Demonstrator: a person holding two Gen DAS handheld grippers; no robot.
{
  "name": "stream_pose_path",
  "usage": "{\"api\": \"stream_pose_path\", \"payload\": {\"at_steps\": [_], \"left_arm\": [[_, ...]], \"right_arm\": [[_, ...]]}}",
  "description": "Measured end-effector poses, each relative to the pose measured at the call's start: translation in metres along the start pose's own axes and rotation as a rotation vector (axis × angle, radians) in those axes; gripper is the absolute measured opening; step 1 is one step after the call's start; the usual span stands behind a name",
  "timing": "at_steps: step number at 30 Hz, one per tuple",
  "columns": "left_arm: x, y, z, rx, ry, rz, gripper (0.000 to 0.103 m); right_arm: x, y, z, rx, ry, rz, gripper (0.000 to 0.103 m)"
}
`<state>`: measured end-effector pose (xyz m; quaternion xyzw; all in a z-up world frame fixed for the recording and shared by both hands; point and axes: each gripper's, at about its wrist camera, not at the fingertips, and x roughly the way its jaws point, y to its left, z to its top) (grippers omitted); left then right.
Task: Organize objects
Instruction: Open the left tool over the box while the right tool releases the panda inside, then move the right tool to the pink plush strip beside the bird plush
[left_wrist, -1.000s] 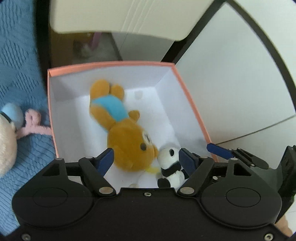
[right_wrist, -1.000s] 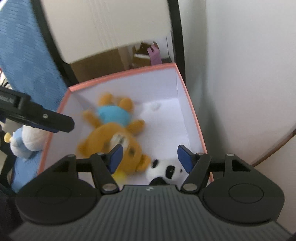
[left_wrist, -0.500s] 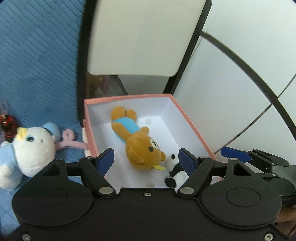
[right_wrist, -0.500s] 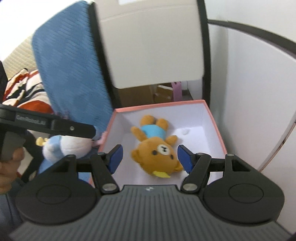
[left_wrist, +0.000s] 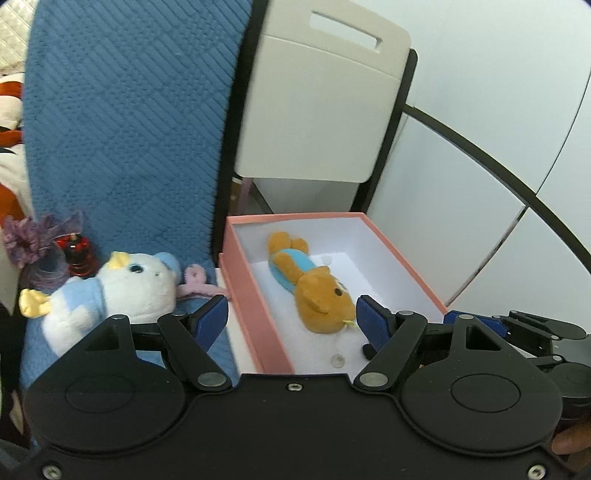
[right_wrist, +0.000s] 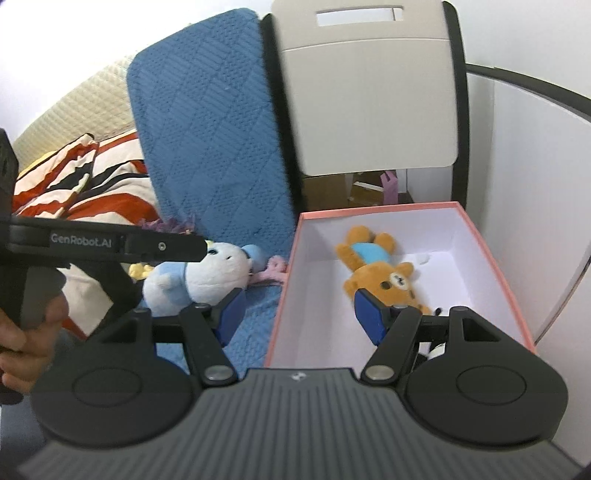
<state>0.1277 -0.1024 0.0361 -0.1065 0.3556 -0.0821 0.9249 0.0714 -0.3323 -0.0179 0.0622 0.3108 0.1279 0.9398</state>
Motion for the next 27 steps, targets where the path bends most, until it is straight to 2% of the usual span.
{"api": "stream_pose_path", "payload": {"at_steps": [12, 22, 27], "left_arm": [[-0.04, 0.042, -0.038, -0.064, -0.061, 0.046, 0.074], [-0.067, 0.062, -0.063, -0.059, -0.107, 0.109, 0.077], [-0.071, 0.072, -0.071, -0.077, -0.122, 0.123, 0.082]], "right_arm": [[-0.001, 0.046, -0.029, 0.02, -0.008, 0.029, 0.067], [0.006, 0.077, -0.041, -0.007, 0.0, 0.025, 0.068], [0.014, 0.083, -0.047, -0.014, 0.017, 0.022, 0.068]]}}
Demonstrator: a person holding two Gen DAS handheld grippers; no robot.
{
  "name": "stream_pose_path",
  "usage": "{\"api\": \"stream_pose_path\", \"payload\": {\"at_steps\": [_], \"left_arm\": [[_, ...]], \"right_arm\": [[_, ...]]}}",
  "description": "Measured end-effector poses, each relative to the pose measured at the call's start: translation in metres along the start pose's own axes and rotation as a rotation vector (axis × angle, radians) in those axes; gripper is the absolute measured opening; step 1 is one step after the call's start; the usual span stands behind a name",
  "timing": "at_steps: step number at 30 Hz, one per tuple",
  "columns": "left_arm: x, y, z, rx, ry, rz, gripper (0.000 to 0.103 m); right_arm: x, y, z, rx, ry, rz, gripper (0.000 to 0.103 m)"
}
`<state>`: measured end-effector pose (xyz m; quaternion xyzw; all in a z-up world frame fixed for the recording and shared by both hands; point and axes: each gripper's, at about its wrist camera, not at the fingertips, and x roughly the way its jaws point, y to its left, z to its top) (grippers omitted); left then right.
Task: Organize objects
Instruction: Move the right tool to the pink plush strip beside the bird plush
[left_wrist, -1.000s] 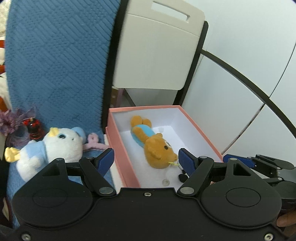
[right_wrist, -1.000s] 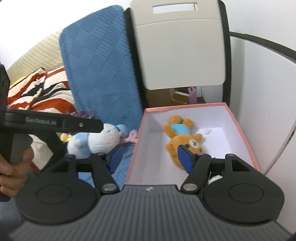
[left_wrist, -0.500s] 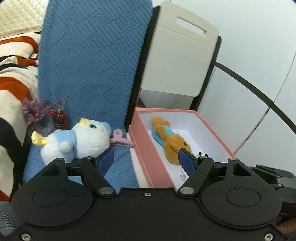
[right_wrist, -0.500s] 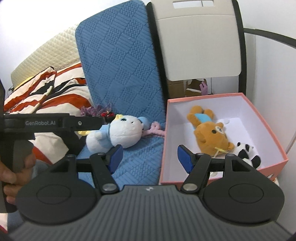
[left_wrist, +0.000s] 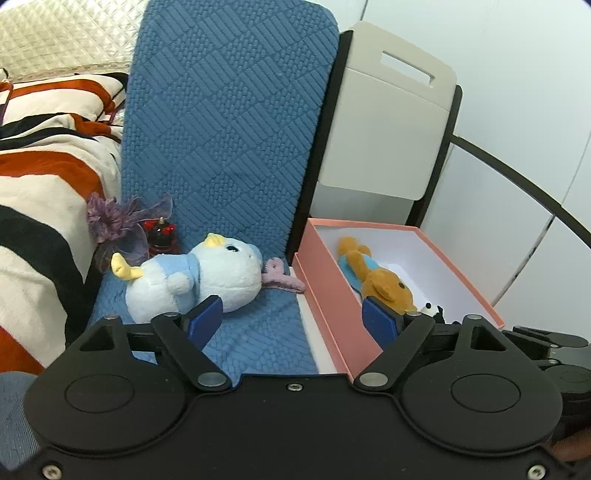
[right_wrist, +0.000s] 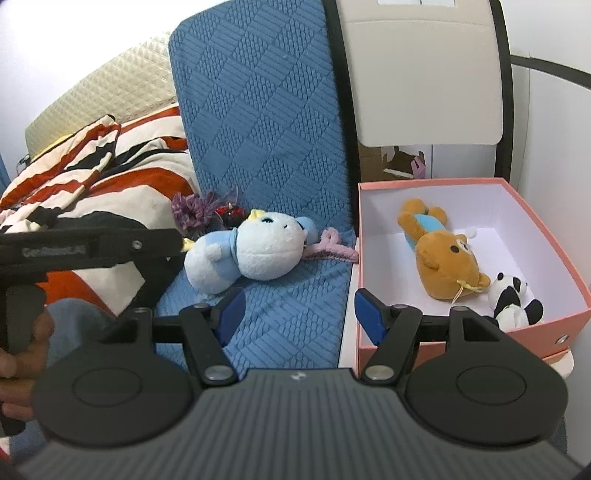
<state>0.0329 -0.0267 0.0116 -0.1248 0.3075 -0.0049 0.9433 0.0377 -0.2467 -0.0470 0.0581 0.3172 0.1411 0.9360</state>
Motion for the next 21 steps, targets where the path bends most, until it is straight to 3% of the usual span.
{"api": "stream_pose_path", "payload": {"at_steps": [4, 5, 6, 7, 13, 21], "left_arm": [[0.001, 0.008, -0.007, -0.034, 0.001, 0.01, 0.09], [0.001, 0.009, -0.008, -0.042, -0.002, 0.009, 0.097], [0.001, 0.01, -0.01, -0.049, -0.013, 0.0, 0.103], [0.0, 0.012, -0.012, -0.058, -0.029, -0.014, 0.103], [0.011, 0.015, -0.012, -0.052, -0.055, 0.022, 0.103], [0.047, 0.026, -0.005, -0.062, -0.02, 0.073, 0.103]], "right_arm": [[0.006, 0.001, -0.001, -0.004, 0.01, 0.003, 0.068], [0.007, 0.001, 0.0, -0.008, 0.009, 0.008, 0.075], [0.008, 0.001, 0.0, -0.012, 0.009, 0.011, 0.091], [0.01, 0.001, 0.001, -0.011, 0.007, 0.01, 0.095], [0.025, -0.006, 0.005, -0.012, -0.011, 0.02, 0.096], [0.067, -0.015, 0.005, -0.064, -0.012, 0.045, 0.096]]}}
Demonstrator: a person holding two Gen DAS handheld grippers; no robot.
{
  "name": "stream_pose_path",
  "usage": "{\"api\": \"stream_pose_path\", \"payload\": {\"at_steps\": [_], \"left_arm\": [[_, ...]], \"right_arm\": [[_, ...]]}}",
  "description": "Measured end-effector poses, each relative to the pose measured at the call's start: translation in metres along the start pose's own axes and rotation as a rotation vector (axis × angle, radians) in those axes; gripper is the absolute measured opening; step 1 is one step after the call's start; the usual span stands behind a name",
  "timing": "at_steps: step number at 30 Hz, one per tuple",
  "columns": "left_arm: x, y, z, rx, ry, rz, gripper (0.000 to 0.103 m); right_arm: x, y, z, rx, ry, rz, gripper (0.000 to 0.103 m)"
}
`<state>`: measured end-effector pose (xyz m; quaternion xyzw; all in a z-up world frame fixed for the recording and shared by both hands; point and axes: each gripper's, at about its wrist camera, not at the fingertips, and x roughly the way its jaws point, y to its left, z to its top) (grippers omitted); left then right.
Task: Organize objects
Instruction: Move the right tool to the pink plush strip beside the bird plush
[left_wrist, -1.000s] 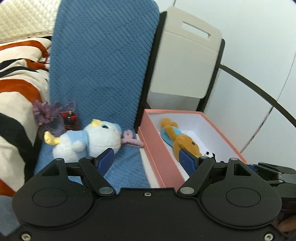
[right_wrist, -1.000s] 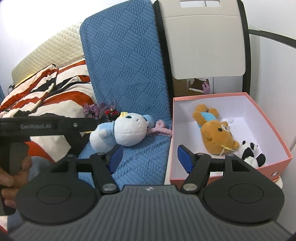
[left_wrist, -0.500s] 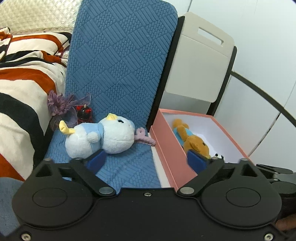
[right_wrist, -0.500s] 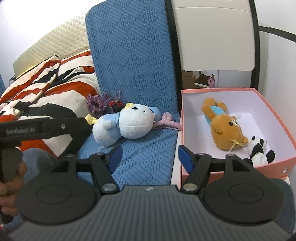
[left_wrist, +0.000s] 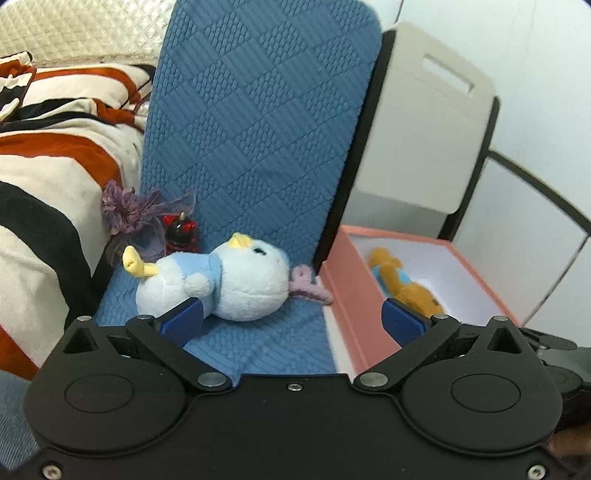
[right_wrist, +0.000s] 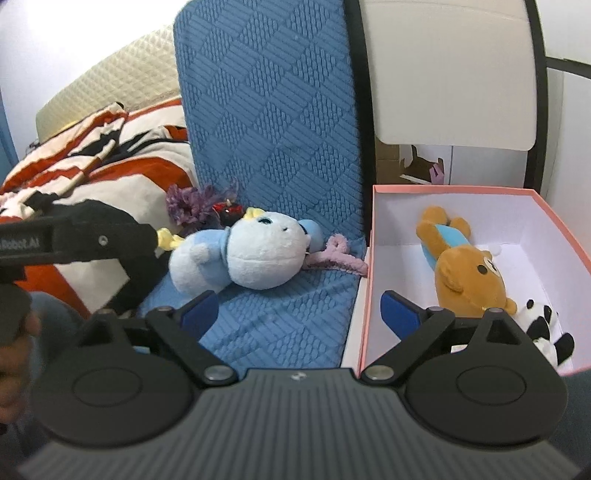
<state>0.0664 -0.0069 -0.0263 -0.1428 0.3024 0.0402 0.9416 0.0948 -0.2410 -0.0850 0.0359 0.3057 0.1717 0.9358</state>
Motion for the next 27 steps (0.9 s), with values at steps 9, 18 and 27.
{"api": "stream_pose_path", "payload": {"at_steps": [9, 18, 27], "left_arm": [[0.06, 0.028, 0.018, -0.064, 0.085, 0.055, 0.103], [0.122, 0.039, 0.037, 0.014, 0.163, 0.127, 0.103], [0.182, 0.039, 0.038, 0.202, 0.27, 0.198, 0.103]], "right_arm": [[0.043, -0.011, 0.034, -0.05, 0.01, 0.063, 0.081], [0.117, -0.024, 0.065, -0.261, 0.132, 0.077, 0.064], [0.181, -0.018, 0.077, -0.486, 0.291, 0.101, 0.046]]}}
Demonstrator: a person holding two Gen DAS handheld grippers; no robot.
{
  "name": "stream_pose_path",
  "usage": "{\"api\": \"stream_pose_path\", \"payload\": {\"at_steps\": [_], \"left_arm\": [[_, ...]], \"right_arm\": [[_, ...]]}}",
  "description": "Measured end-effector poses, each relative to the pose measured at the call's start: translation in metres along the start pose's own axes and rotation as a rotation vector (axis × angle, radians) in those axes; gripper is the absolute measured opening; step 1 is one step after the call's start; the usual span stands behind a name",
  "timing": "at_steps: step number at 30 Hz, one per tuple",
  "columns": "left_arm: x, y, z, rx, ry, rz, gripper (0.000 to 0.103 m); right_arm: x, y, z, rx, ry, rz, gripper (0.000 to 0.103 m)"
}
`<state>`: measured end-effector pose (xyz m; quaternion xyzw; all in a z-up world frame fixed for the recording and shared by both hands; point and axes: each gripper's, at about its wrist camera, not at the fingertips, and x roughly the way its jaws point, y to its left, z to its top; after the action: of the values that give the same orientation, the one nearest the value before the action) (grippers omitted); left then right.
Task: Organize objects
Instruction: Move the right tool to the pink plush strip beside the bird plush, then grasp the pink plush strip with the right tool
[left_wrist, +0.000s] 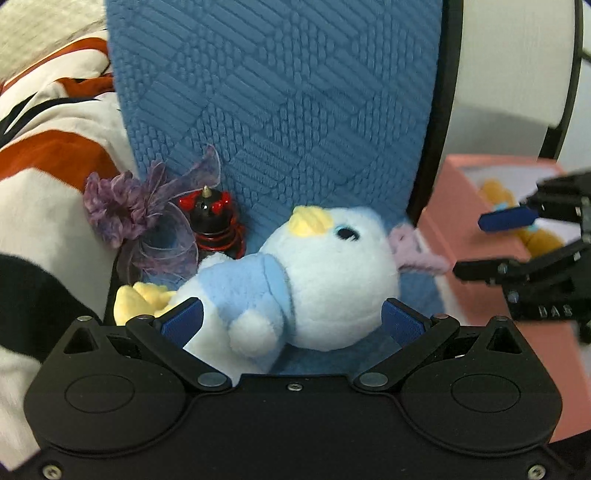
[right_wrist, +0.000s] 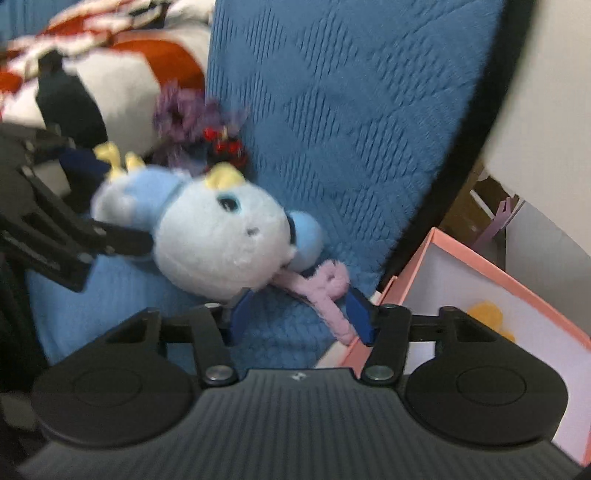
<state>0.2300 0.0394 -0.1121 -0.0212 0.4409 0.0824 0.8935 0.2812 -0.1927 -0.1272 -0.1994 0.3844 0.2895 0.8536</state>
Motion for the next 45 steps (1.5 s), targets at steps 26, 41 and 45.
{"api": "stream_pose_path", "payload": {"at_steps": [26, 41, 45], "left_arm": [[0.036, -0.008, 0.001, 0.209, 0.074, 0.052, 0.103], [0.046, -0.023, -0.009, 0.333, 0.069, 0.135, 0.103], [0.049, -0.024, -0.012, 0.359, 0.064, 0.162, 0.103]], "right_arm": [[0.117, 0.012, 0.019, -0.487, 0.375, -0.057, 0.027], [0.127, 0.025, 0.017, -0.548, 0.405, -0.058, 0.015], [0.11, 0.032, 0.016, -0.548, 0.378, -0.051, 0.014]]}}
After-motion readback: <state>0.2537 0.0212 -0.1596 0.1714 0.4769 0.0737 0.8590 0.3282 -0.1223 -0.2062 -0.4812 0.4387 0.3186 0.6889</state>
